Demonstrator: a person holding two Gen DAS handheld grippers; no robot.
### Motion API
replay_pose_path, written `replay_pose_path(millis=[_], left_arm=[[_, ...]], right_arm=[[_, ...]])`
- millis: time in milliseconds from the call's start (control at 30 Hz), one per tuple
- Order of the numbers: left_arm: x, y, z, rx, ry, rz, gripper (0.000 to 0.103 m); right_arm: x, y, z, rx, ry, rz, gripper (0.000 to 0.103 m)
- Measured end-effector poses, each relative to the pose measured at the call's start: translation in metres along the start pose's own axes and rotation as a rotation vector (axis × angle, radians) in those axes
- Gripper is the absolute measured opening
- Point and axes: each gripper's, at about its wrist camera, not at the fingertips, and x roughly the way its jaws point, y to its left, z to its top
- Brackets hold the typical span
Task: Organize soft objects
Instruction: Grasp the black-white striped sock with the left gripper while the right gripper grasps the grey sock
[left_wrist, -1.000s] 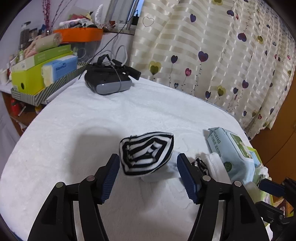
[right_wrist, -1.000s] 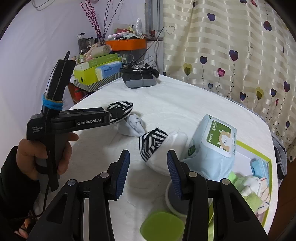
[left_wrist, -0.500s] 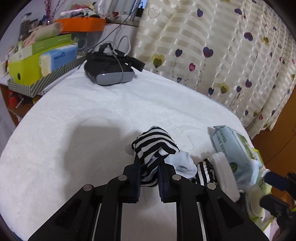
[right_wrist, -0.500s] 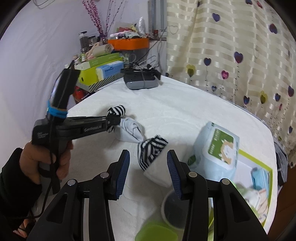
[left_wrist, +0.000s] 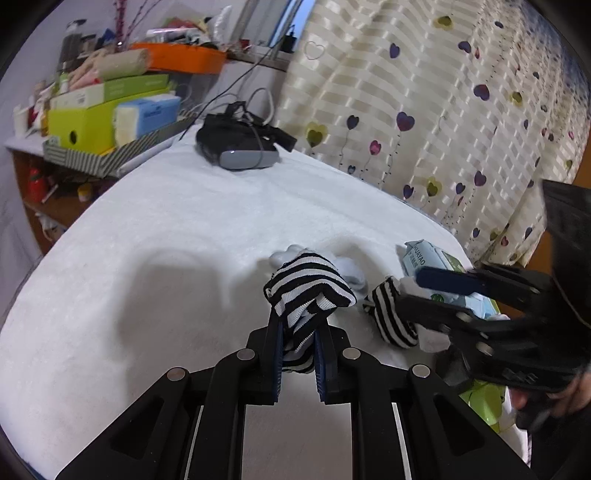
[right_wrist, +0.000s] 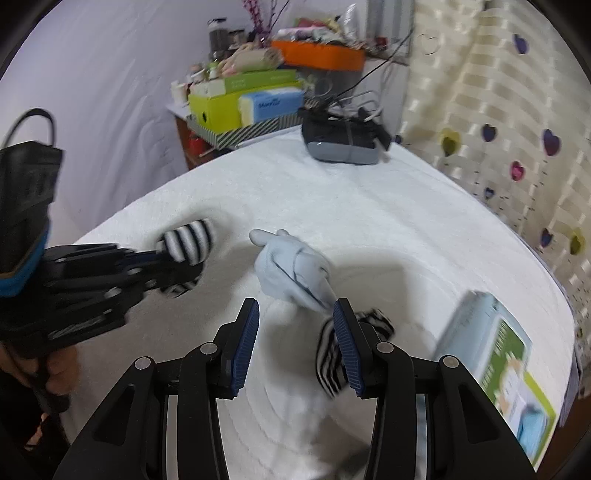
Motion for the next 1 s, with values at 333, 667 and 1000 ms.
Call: replay_pose_path(millis=[333, 667, 1000], left_arm=[[-0.008, 0.010, -0.003, 0.005, 0.000, 0.075, 0.014], [-0.007, 0.016, -0.004, -0.001, 0.006, 0.089, 0.014], [-0.022, 0.010, -0.011, -0.015, -0.020, 0.098, 0.014]], right_arm=[[0.054, -0.002, 0.025, -0.125, 0.146, 0.046, 0.053], [0.077, 0.010, 0.033, -0.135, 0.180, 0.018, 0.038], [0.028, 0.038, 0.022, -0.145, 0.054, 0.006, 0.024]])
